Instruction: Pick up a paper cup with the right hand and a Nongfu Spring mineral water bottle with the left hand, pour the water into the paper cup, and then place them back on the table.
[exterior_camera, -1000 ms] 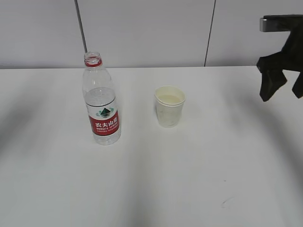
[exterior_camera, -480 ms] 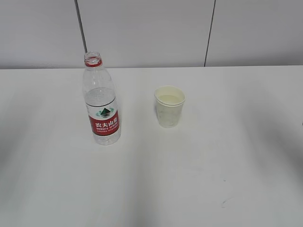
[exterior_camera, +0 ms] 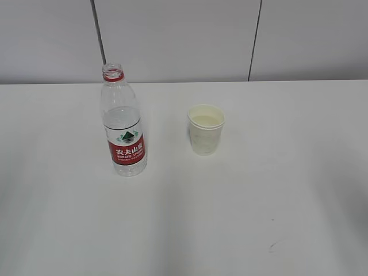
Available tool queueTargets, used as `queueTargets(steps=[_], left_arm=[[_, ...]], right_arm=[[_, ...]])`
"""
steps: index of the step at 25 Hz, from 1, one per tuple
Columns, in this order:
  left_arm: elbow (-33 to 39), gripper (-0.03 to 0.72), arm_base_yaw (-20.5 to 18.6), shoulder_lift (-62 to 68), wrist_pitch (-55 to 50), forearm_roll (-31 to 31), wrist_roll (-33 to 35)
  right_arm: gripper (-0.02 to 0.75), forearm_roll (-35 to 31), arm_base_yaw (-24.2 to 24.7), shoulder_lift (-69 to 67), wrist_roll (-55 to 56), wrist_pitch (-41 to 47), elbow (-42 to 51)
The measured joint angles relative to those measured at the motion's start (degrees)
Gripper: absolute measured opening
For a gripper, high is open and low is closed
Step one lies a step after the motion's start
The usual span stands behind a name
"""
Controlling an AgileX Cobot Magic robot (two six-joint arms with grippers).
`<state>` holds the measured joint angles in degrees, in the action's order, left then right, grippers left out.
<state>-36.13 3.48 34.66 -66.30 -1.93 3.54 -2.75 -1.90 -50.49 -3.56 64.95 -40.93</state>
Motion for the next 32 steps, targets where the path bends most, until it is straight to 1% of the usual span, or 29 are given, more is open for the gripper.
queueTargets(steps=[5,8,12,23,25,32], left_arm=[[3.77,0.524,0.00,-8.79,0.55,0.12,0.00],[5.93,0.524,0.00,-14.00,2.90,0.43,0.00],[6.40,0.524,0.00,-19.91,3.44,0.50,0.00],[6.40,0.513,0.00,-34.89,3.24,0.54,0.00],[6.40,0.513,0.00,-34.83,3.18,0.54,0.00],[6.40,0.512,0.00,-34.83,3.13,0.71,0.00]], right_arm=[[0.589,0.00,0.00,10.62,0.00,0.00,6.17],[0.589,0.00,0.00,18.02,0.00,-0.13,8.91],[0.589,0.00,0.00,26.55,0.00,-0.13,11.93],[0.588,-0.45,0.00,48.55,0.00,0.28,12.78],[0.588,-0.46,0.00,51.01,0.00,0.37,12.78],[0.588,-0.46,0.00,51.43,0.00,0.62,12.78]])
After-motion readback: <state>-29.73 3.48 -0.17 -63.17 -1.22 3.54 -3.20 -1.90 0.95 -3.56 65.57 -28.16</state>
